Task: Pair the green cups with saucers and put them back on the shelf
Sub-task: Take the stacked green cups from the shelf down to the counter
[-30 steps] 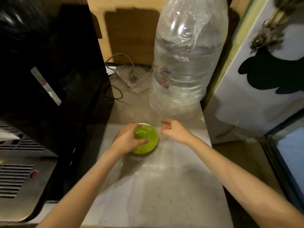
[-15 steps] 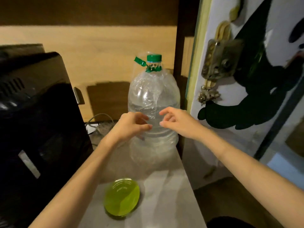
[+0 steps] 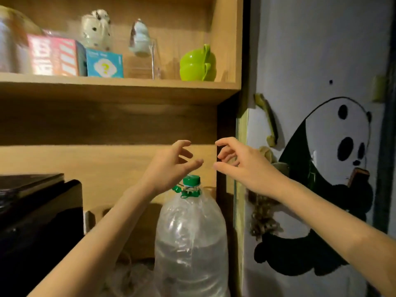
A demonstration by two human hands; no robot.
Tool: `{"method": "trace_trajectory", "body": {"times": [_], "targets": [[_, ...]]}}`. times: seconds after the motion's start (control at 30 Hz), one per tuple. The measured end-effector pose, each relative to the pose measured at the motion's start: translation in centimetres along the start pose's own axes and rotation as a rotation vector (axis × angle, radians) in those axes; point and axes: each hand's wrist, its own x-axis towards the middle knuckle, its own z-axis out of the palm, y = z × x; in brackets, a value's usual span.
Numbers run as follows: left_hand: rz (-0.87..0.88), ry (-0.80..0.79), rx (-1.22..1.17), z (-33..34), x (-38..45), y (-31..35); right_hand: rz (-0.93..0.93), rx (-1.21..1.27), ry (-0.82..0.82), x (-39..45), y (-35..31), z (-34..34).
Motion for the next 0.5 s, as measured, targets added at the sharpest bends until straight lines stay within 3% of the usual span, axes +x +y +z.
{"method": "trace_trajectory", "body": {"times": [0.17, 0.5], "targets": [[0.127, 0.143, 0.075, -2.4, 4.4, 2.3, -0.092, -0.063, 0.063, 3.8, 0.0, -2.8], [0.202, 0.173, 0.047, -6.7, 12.2, 5.2, -0.163, -0.054, 0.215, 11.6, -0.2, -7.5]]}}
